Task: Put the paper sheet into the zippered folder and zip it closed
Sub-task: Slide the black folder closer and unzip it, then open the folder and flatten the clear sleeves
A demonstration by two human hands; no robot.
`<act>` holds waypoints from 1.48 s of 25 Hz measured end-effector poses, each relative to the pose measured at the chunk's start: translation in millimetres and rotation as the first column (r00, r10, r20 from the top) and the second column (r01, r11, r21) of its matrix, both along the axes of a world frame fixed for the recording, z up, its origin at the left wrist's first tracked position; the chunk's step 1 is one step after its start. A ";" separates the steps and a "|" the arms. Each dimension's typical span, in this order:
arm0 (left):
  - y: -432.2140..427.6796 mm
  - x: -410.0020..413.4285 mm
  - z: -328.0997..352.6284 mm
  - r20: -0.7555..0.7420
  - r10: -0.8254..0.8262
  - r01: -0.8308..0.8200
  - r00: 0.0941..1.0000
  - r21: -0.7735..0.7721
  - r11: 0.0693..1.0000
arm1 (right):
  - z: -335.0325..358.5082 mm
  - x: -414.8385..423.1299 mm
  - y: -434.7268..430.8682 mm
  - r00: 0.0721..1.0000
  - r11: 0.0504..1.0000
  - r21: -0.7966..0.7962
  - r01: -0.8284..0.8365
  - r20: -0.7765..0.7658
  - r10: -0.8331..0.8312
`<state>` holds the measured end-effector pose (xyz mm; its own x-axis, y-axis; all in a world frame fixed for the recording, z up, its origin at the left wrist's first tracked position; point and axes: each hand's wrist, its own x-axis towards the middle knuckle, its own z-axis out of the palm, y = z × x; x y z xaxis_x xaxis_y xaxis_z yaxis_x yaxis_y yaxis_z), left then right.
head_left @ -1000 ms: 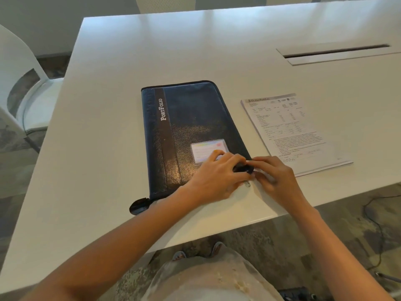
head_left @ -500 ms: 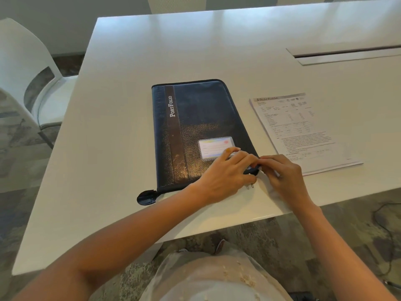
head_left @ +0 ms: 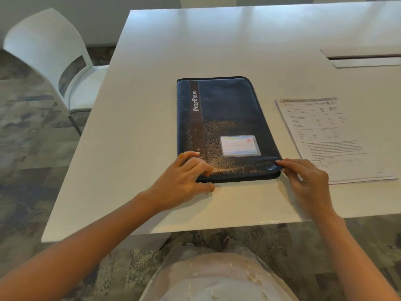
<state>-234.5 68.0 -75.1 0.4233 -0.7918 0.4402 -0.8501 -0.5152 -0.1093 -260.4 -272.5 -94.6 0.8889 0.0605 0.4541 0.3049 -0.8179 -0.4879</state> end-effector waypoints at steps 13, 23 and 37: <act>67.1 -18.3 10.9 -0.009 0.116 -0.115 0.993 0.088 0.990 | -1.9 -0.3 0.1 0.999 0.999 -0.001 0.040 -0.024 -0.040; 71.1 -22.8 13.1 -0.419 0.202 -0.294 0.885 -0.167 0.941 | 15.3 -9.1 13.2 0.999 0.997 0.070 0.037 -0.024 -0.035; -5.0 38.1 117.3 -0.622 0.338 -0.593 0.707 -0.261 0.762 | 100.1 8.0 76.4 0.942 0.944 0.301 -0.137 0.334 0.030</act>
